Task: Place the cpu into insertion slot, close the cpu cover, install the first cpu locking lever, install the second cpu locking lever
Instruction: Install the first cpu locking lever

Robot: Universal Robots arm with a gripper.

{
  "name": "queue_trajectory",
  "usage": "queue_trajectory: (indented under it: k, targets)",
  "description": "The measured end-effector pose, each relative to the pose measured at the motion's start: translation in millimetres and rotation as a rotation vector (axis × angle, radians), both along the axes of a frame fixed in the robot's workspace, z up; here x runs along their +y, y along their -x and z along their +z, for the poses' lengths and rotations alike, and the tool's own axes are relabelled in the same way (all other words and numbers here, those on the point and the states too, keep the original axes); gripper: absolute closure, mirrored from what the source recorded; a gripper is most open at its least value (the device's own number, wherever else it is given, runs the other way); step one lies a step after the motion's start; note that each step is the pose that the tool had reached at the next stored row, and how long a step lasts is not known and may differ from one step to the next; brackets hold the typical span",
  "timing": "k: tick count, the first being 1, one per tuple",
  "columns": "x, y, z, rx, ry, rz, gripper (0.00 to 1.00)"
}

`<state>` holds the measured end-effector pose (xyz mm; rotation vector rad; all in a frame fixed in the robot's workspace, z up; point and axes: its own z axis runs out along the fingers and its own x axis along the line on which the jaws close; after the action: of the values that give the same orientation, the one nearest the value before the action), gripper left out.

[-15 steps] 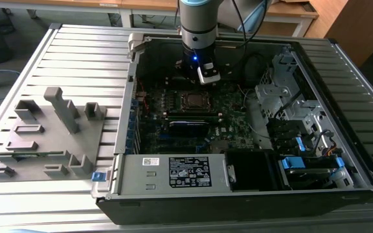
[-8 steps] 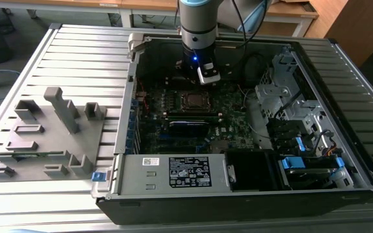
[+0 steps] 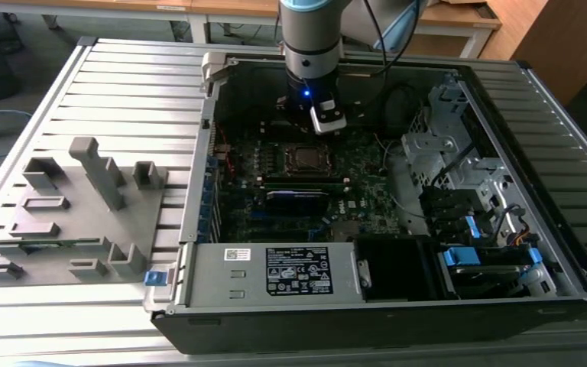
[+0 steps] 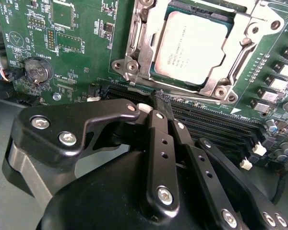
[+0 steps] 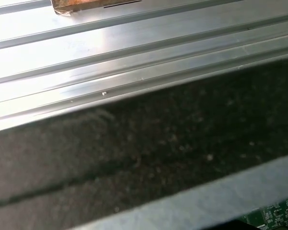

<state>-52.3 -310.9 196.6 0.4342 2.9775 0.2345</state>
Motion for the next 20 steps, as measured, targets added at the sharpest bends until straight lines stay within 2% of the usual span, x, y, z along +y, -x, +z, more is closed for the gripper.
queue_trajectory:
  k: [3, 13, 15, 18, 20]
  targets:
    - [0.1, 0.2, -0.2, -0.0033, 0.0, 0.0, 0.9]
    - [1.0, 1.2, -0.3, -0.006, -0.001, 0.0, 0.9]
    - [1.0, 1.6, -0.3, -0.01, -0.0008, 0.0, 0.9]
    - [1.1, 2.1, -0.6, -0.0216, -0.001, 0.0, 0.9]
    - [1.1, 2.6, -0.6, -0.0255, -0.0011, 0.0, 0.9]
